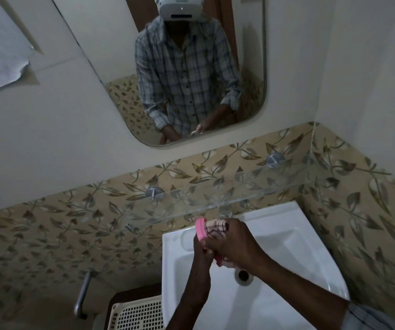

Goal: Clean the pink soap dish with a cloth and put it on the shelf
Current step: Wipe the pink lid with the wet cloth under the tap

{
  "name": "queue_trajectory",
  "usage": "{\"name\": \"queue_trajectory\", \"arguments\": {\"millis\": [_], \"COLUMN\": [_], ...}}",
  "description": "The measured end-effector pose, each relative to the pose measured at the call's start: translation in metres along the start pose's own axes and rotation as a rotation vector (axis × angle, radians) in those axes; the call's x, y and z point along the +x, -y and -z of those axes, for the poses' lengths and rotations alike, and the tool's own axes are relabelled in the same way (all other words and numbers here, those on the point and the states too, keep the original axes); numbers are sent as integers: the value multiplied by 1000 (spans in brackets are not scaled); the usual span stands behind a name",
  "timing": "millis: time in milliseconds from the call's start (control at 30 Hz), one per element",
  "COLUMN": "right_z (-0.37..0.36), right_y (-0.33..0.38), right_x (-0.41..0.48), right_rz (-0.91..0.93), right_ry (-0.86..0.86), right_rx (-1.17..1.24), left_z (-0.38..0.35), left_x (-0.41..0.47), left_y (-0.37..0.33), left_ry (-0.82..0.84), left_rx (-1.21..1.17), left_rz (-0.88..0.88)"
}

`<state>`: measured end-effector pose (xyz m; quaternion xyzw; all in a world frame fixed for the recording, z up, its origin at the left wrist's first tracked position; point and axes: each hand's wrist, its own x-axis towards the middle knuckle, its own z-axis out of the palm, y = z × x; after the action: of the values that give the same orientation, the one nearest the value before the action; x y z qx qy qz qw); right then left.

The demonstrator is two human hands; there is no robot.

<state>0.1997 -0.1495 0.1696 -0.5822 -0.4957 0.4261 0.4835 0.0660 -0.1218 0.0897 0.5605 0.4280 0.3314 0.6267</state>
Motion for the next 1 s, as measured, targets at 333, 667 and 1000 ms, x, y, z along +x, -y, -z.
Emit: {"name": "queue_trajectory", "arguments": {"millis": [333, 667, 1000], "right_z": [6, 34, -16], "right_y": [-36, -41, -99], "right_x": [-9, 8, -4], "right_rz": [670, 135, 555], "right_ry": [185, -229, -237], "right_rx": [-648, -382, -730], "left_z": [25, 46, 22], "left_x": [22, 14, 9], "left_y": [-43, -16, -19], "left_ry": [278, 96, 72], "left_rx": [-784, -753, -822], "left_rz": [603, 625, 583]}}
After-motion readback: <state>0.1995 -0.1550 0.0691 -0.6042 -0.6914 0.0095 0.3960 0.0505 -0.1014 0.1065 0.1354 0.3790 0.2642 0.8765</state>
